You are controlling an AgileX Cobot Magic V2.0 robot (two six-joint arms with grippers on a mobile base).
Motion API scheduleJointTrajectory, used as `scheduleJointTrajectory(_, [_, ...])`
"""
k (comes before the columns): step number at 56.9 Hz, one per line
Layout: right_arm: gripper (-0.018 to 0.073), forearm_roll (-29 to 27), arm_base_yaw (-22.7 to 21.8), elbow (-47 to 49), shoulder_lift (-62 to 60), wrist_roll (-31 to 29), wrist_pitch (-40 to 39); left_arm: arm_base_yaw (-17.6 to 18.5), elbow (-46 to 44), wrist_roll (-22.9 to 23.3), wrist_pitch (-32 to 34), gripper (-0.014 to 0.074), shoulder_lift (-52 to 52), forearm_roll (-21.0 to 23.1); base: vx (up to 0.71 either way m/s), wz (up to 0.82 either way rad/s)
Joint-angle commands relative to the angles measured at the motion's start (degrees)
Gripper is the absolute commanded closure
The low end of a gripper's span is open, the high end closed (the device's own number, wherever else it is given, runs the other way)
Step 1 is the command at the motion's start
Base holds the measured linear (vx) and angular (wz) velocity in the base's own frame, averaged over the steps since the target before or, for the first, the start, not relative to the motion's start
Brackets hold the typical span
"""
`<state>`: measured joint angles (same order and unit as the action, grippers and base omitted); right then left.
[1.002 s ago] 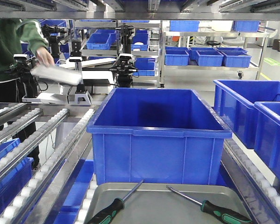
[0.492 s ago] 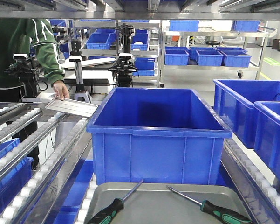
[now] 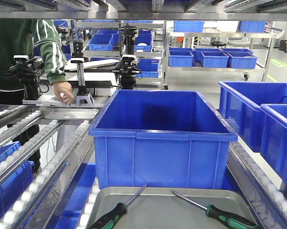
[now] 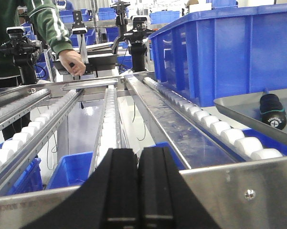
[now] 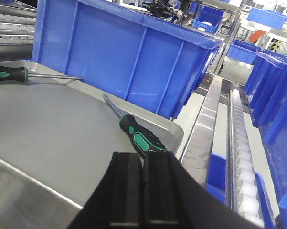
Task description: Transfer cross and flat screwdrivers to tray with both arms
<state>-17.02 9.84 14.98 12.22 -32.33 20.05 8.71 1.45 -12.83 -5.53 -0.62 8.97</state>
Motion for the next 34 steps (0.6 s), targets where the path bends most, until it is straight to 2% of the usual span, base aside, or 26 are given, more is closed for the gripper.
scheduleJointTrajectory(1, [0.0568,-0.21,-0.11,1.64,0.70,-0.53,-4.45,-0.05,1.86,0.55,4.98,0.0597,-0.99,0.10,0.00,0.00])
scheduleJointTrajectory(23, [0.0568,-0.07,-0.11,1.64,0.70,0.04,-4.51,-0.05,1.86,0.55,4.98,0.0597,-0.99,0.10,0.00,0.00])
scheduleJointTrajectory(28, [0.0568,1.40,-0.40,1.28,0.70,6.56,-4.50,-0.05,1.86,0.55,4.98,0.0597,-0.99,0.10,0.00,0.00])
scheduleJointTrajectory(34, [0.0568,9.86,-3.01,-2.73,0.70,20.56,-10.52,-0.05,1.86,0.55,4.98,0.0597,-0.99,0.10,0.00,0.00])
